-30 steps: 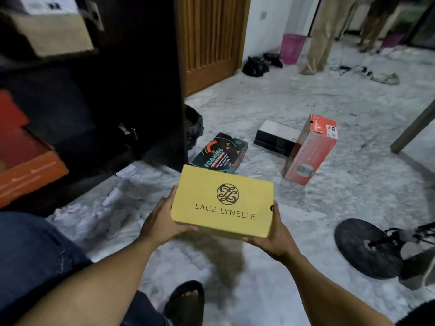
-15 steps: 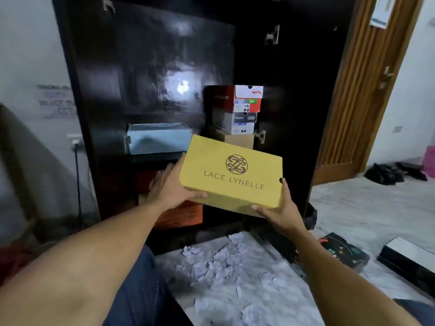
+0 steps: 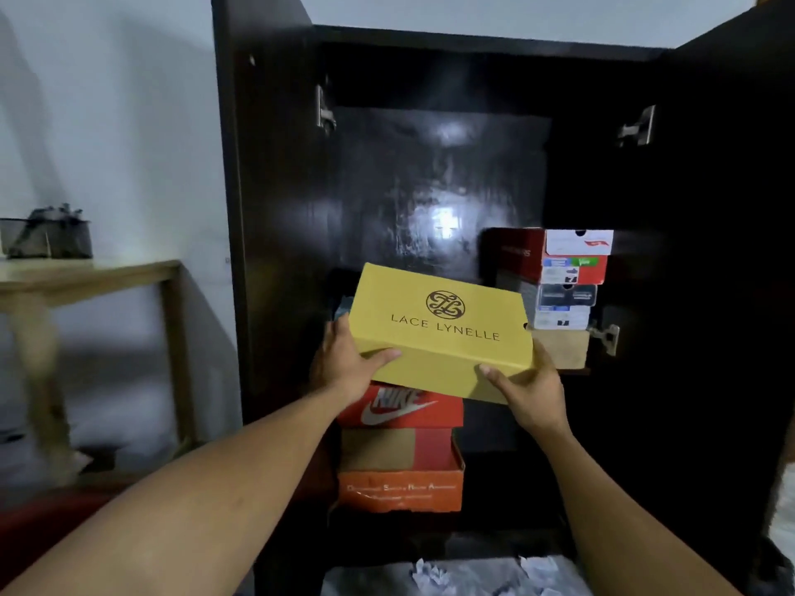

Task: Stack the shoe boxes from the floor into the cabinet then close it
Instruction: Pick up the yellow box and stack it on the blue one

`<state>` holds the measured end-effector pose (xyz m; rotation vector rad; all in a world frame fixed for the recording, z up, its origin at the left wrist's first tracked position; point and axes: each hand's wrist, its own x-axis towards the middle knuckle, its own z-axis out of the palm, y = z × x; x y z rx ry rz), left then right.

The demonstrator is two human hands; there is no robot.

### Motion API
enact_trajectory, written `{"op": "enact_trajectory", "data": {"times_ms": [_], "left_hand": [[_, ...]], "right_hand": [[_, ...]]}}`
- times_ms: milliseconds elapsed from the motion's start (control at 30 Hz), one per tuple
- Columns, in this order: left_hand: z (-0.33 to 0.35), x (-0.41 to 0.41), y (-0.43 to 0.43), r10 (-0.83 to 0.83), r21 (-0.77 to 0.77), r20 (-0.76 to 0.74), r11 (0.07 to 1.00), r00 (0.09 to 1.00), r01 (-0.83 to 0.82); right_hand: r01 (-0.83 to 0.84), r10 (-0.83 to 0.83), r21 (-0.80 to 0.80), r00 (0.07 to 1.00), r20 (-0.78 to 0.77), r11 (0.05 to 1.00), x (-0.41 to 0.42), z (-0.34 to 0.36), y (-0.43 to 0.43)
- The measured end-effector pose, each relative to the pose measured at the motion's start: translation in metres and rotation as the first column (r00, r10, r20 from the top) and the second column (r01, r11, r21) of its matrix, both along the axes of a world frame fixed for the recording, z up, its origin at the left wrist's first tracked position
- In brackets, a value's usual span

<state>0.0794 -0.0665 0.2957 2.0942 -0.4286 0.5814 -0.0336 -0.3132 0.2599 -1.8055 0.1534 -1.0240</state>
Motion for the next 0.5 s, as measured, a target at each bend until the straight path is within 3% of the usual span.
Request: {"op": "enact_trajectory", "data": {"times_ms": [200, 333, 500], "left_hand": [[0.006, 0.088, -0.035, 0.074, -0.166, 0.014, 0.984, 0.997, -0.071], [0.012, 0.139, -0.057, 0.17, -0.26, 0.042, 0.953, 0.985, -0.153], [-0.002, 0.177, -0.086, 0.191, -0.221, 0.157, 0.963, 0.969, -0.154]], "right_hand": [[-0.078, 0.077, 0.004, 0.987, 0.138, 0.997, 0.104, 0.023, -0.034], [-0.002, -0.001, 0.016, 0.989, 0.149, 1.0, 0.176, 0.029, -0.051], [-0.017, 0.004, 0.064, 0.98, 0.198, 0.998, 0.231, 0.017, -0.056]]}}
